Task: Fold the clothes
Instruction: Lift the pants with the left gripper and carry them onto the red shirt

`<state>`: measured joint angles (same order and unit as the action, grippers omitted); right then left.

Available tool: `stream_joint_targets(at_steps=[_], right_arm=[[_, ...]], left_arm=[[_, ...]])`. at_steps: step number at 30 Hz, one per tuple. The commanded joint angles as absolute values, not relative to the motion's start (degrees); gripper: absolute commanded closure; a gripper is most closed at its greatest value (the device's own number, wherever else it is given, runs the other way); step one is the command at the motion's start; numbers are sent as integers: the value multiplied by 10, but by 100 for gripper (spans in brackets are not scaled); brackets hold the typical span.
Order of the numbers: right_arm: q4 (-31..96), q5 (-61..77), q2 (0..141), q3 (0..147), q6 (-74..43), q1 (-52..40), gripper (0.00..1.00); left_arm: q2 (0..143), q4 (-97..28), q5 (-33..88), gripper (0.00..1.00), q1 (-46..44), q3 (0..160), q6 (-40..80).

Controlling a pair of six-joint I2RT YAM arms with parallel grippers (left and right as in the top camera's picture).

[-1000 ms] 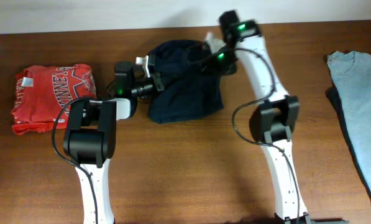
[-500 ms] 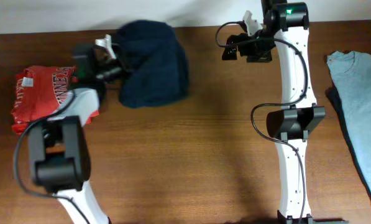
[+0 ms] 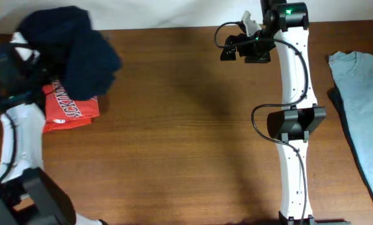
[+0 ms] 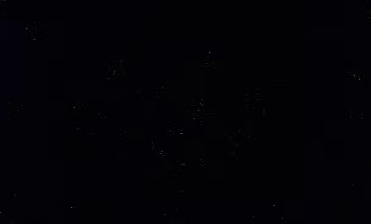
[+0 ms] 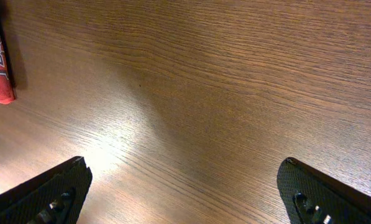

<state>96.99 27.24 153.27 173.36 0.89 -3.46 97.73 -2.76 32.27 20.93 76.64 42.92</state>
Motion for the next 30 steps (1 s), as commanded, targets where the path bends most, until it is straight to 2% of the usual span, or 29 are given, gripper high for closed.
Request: stream_joint_targets(at_steps=[1,8,13,20,23,25,28,30], right_arm=[[973,292,1527,1737,11,-38,1],[973,298,1527,1737,13,-42,1],[973,298,1527,1737,13,-42,1],[973,300,1527,1737,12,-42,1],[973,300,1527,1737,13,-44,1],[973,300,1527,1737,13,-45,1],[971,300,1527,1737,12,-45,1],[971,300,1527,1737,12,-46,1]], left_arm=[[965,-27,264,99,229,779,417],[966,-29,145,100,231,778,422],[966,-73,98,99,243,777,447],[966,-131,85,99,277,768,456],[966,-199,85,99,296,765,454],[966,-253,85,90,311,765,454],[966,-292,85,50,323,765,454],[966,-316,85,35,327,765,454]])
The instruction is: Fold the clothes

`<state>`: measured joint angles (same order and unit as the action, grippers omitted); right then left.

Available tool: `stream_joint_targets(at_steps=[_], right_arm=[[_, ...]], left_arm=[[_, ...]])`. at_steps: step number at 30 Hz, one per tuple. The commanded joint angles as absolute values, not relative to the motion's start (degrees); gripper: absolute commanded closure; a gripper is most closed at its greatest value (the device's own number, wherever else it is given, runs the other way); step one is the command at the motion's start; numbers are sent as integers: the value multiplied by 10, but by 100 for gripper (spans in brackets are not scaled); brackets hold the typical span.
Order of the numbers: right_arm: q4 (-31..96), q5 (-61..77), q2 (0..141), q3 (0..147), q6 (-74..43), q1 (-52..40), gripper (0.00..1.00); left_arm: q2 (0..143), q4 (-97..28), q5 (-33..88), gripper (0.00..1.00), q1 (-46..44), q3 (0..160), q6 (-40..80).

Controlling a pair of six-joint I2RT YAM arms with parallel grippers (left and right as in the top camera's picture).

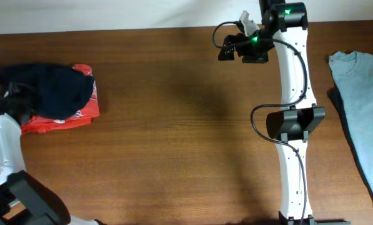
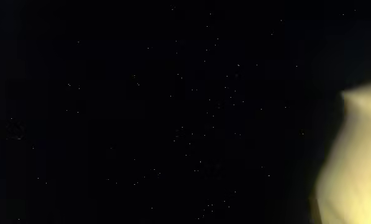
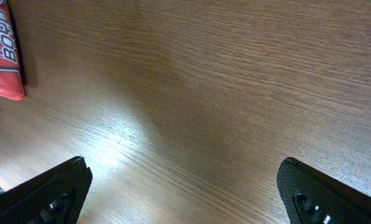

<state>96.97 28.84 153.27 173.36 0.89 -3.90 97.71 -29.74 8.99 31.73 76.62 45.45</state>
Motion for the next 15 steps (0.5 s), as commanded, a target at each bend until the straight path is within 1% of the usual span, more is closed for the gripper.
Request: stream_joint_targets(at_steps=[1,2,4,6,8,9,12,15], right_arm=[[971,300,1527,1737,12,-47,1],[971,300,1527,1737,12,-48,1],[971,300,1527,1737,12,-50,1],[971,300,1527,1737,12,-54,1],[970,300,1527,1737,13,-57,1],[969,300,1527,1737,13,-59,1],[967,300,1527,1737,13,-62,1],[967,300,1527,1737,13,-64,1]], left_arm=[[966,-325,85,32,328,765,454],[966,-334,81,29,329,765,454],[966,-350,74,18,329,765,454],[966,-368,74,14,330,765,454],[966,-384,73,13,331,765,452],[966,-389,72,8,332,765,445],[966,-408,72,2,336,766,393],[961,-447,70,1,361,766,376]])
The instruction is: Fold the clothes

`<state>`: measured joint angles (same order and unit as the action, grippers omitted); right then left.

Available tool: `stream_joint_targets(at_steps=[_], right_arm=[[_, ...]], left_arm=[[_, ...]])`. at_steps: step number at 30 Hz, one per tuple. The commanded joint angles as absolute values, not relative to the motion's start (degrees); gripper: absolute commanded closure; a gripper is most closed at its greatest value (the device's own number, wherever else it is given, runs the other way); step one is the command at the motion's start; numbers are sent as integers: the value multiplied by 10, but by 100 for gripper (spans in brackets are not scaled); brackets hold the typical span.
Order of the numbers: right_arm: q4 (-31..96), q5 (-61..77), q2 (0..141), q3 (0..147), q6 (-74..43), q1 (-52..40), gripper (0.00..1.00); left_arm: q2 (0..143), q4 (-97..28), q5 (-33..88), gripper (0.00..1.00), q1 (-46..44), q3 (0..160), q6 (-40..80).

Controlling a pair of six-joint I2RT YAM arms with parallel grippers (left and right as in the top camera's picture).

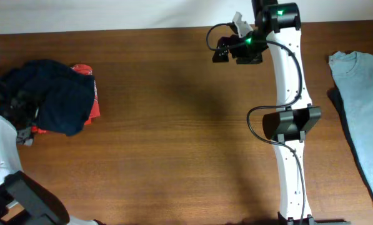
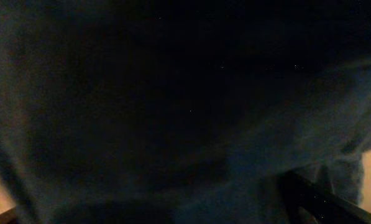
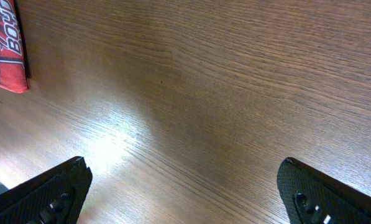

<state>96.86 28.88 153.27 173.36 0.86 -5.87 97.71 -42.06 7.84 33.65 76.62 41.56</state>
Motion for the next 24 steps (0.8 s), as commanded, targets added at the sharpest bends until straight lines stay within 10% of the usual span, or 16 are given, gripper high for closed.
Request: stream_joint_targets(at_steps=[1,12,24], right_arm=[[967,300,1527,1737,13,-64,1],[952,300,1527,1737,12,-64,1],[951,300,1527,1737,12,-64,1]], left_arm=[[958,-456,70,1,371,766,376],[902,-453,77,1,520,766,363],[894,-436,97,2,490,766,298]])
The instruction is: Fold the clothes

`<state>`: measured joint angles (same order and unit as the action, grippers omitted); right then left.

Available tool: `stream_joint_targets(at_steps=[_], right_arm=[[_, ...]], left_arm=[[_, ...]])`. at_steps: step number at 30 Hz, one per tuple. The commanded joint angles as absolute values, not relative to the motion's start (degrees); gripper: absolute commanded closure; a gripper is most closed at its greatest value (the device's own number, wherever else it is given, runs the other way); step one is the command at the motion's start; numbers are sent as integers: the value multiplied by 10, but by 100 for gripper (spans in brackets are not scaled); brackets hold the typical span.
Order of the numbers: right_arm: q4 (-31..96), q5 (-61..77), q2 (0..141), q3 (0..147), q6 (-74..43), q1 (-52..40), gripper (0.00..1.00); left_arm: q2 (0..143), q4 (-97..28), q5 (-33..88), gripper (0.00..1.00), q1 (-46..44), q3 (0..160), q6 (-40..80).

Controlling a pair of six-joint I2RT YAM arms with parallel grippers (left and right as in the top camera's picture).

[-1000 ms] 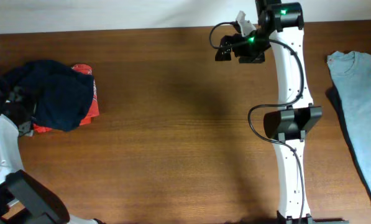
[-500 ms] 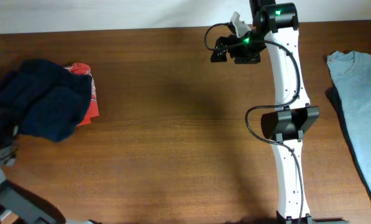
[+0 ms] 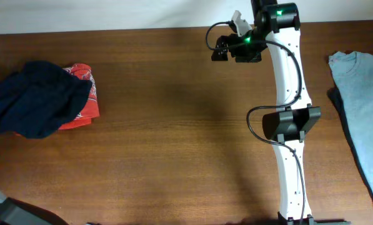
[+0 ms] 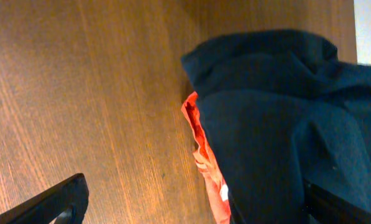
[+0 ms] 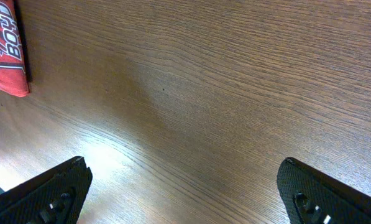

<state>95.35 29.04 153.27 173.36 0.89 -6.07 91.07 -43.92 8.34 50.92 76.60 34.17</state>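
Observation:
A crumpled navy garment lies at the table's left end, draped over a folded red printed garment. In the left wrist view the navy garment covers most of the red one. My left gripper is open just short of them, with bare table between its fingers. In the overhead view the left gripper is out of frame. My right gripper hangs open above the table's far edge, and its fingers frame bare wood.
A light blue shirt lies spread at the table's right edge over a darker garment. The right arm's base and links run down the right-centre of the wooden table. The red garment's corner shows in the right wrist view.
The navy garment no longer covers my left wrist camera. It lies free on the red garment, and my left gripper is open and drawn back off the table's left edge. The right arm is unchanged.
The navy garment was bunched high around my left gripper above the red folded one at the far left. Then it sat lower on the red garment, with my left camera blacked out by cloth. Now it rests there, released.

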Motion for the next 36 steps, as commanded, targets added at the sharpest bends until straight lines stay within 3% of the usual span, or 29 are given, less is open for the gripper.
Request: stream_joint_targets(at_steps=[1,7,12,22,24,32,36], right_arm=[[951,300,1527,1737,12,-64,1],[954,300,1527,1737,12,-64,1],[954,300,1527,1737,13,-64,1],[954,300,1527,1737,13,-64,1],[954,300,1527,1737,13,-64,1],[952,300,1527,1737,13,-64,1],[952,300,1527,1737,13,-64,1]], left_arm=[[894,-437,97,2,482,766,287],[895,-461,80,1,416,766,196],[895,-510,16,1,403,766,196],[895,-512,21,1,404,765,196],[895,-510,24,7,404,765,196],[895,-431,173,2,404,765,122],[895,-422,187,1,404,765,119]])
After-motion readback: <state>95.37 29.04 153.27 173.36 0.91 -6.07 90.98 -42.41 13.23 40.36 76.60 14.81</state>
